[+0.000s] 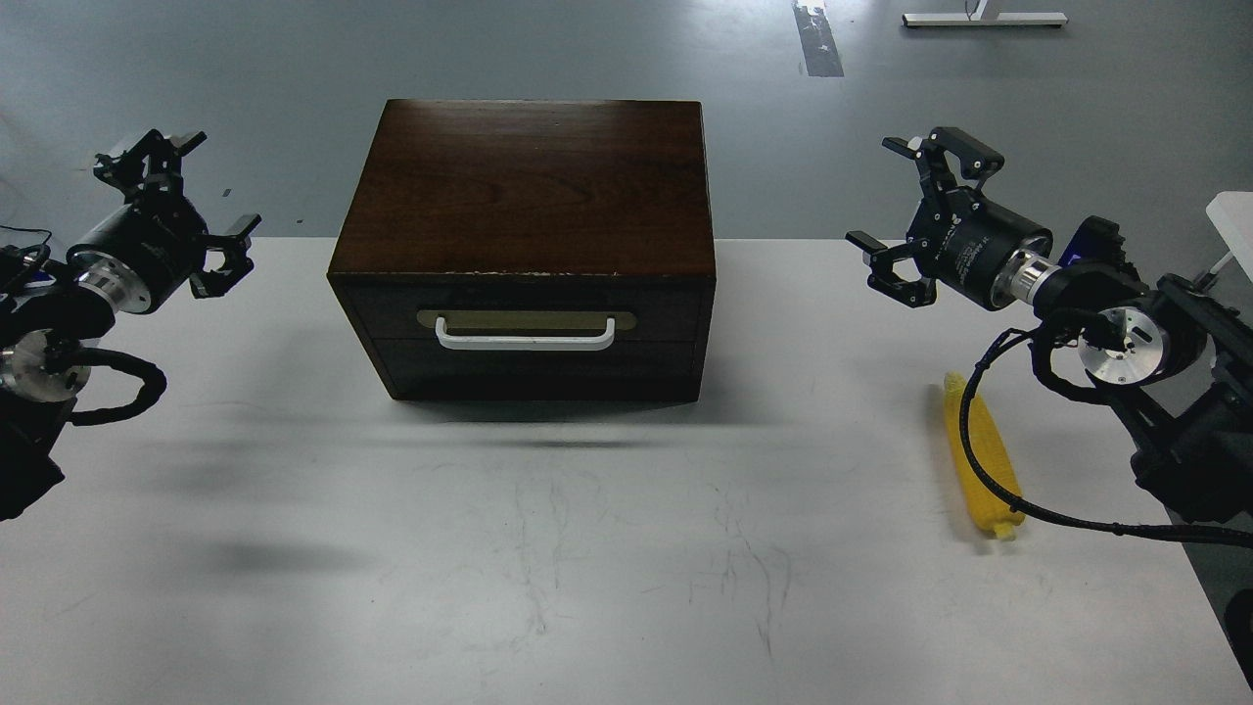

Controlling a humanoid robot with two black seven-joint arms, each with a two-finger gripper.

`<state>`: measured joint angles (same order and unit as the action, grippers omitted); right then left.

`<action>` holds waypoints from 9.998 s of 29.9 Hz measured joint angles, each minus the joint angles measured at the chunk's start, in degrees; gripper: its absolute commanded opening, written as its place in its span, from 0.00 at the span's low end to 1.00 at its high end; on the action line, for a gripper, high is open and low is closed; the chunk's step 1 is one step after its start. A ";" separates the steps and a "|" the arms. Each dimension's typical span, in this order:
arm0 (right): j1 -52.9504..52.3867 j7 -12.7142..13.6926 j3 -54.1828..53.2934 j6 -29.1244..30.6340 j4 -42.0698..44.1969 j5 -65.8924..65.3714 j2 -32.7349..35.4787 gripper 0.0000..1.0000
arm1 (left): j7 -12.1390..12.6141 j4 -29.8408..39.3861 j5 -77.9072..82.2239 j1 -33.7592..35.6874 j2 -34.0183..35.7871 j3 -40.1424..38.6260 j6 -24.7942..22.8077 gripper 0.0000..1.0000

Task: Put corn in drawer with both arms

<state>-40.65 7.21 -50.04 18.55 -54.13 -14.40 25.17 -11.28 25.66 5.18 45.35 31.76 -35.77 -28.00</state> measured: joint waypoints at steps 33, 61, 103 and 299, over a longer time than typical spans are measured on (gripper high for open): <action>-0.14 -0.09 0.02 -0.21 0.24 0.23 3.12 1.00 | -0.18 0.37 0.32 -0.43 0.20 0.24 0.00 0.98; 0.46 0.00 0.10 -0.19 0.16 0.25 3.23 1.00 | -15.51 4.44 1.41 13.23 14.03 0.30 -0.02 0.98; 3.41 -0.26 1.78 -0.08 -0.11 0.17 4.21 1.00 | -16.75 61.83 95.73 21.61 21.08 3.24 10.26 0.98; 4.97 -0.35 2.31 -0.18 0.17 -0.02 4.27 1.00 | -16.70 58.04 119.80 44.48 0.12 62.25 9.45 0.98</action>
<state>-35.68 6.86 -47.72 18.37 -53.96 -14.41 29.44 -27.97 83.70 124.98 89.82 31.88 26.48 -18.55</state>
